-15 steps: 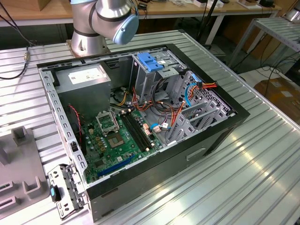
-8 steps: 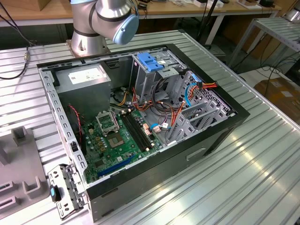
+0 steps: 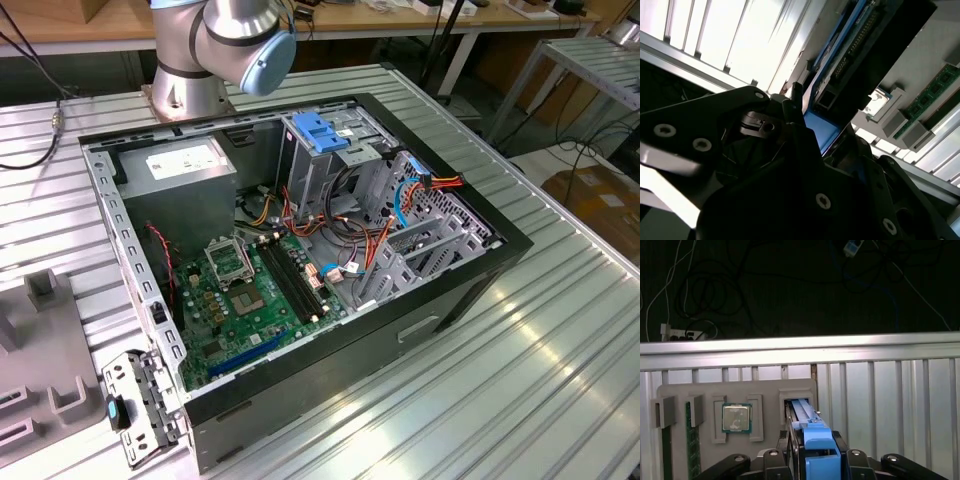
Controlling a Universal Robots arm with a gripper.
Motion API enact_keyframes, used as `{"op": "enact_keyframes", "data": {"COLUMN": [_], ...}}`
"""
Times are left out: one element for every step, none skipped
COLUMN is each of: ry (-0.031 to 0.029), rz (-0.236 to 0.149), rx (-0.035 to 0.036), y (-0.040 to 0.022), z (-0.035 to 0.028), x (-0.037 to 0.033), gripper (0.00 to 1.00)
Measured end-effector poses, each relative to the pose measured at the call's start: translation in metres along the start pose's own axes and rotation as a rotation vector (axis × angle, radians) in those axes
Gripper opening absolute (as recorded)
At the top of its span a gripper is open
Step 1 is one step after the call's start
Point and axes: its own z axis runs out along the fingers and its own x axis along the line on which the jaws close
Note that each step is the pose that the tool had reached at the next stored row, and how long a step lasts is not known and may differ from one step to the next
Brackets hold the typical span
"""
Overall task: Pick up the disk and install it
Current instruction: 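Pick up the disk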
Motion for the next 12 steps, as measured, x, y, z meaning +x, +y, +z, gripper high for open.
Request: {"op": "enact_keyframes", "data": {"ry": [-0.0003, -0.0002, -0.0003, -0.0005, -0.0007, -0.0007, -0.0007, -0.0007, -0.0005, -0.0005, -0.0007, -0.0007], "rz": [0.000, -0.001, -0.002, -0.003, -0.005, -0.005, -0.005, -0.005, -0.005, -0.005, -0.005, -0.005], "rx": [0.0021, 0.0043, 0.0069, 0.0097, 0.0131, 0.0137, 0.0138, 0.0138, 0.0135, 0.0136, 0.0135, 0.0132], "y": [0.0002, 0.0004, 0.0007, 0.0011, 0.0015, 0.0015, 0.0015, 0.0015, 0.0015, 0.0016, 0.0015, 0.0015], "z": [0.0002, 0.0002, 0.0003, 0.0005, 0.0004, 0.0005, 0.0005, 0.0003, -0.0005, -0.0015, -0.0035, -0.0047], "x": [0.0004, 0.0012, 0.0024, 0.0037, 0.0053, 0.0054, 0.0055, 0.0055, 0.0055, 0.0055, 0.0054, 0.0053], "gripper": [0.45, 0.45, 0.45, 0.45, 0.45, 0.45, 0.45, 0.45, 0.45, 0.45, 0.45, 0.45]}}
